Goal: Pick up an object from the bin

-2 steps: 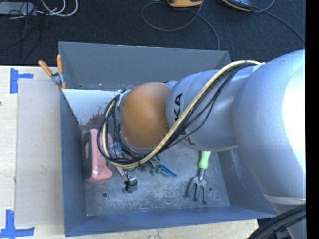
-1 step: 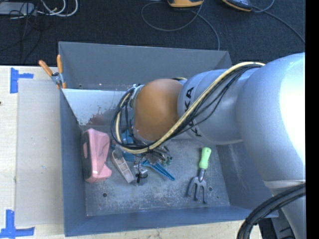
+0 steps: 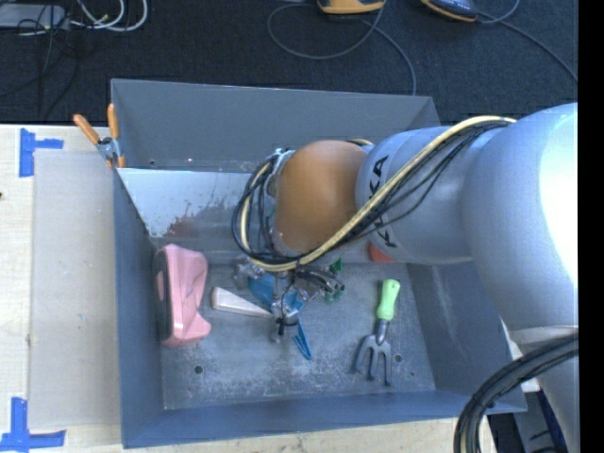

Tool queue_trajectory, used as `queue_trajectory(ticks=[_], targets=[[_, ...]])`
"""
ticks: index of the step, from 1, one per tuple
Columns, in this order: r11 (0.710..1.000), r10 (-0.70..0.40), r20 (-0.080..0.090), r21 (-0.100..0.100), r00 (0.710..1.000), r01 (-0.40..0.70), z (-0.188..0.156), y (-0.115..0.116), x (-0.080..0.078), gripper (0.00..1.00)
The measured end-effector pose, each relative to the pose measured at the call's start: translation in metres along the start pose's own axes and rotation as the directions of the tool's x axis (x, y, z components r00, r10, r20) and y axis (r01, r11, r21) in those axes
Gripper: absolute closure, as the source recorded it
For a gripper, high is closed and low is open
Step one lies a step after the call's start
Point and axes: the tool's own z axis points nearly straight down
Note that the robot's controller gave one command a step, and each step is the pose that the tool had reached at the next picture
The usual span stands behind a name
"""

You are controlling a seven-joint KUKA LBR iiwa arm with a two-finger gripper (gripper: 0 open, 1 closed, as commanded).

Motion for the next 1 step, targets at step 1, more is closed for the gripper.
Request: queue_trajectory(ticks=[1], targets=[[0.999,-0.049,0.000,-0.006,0.999,0.049,-0.0061,0.0073,0.0086,1.00]])
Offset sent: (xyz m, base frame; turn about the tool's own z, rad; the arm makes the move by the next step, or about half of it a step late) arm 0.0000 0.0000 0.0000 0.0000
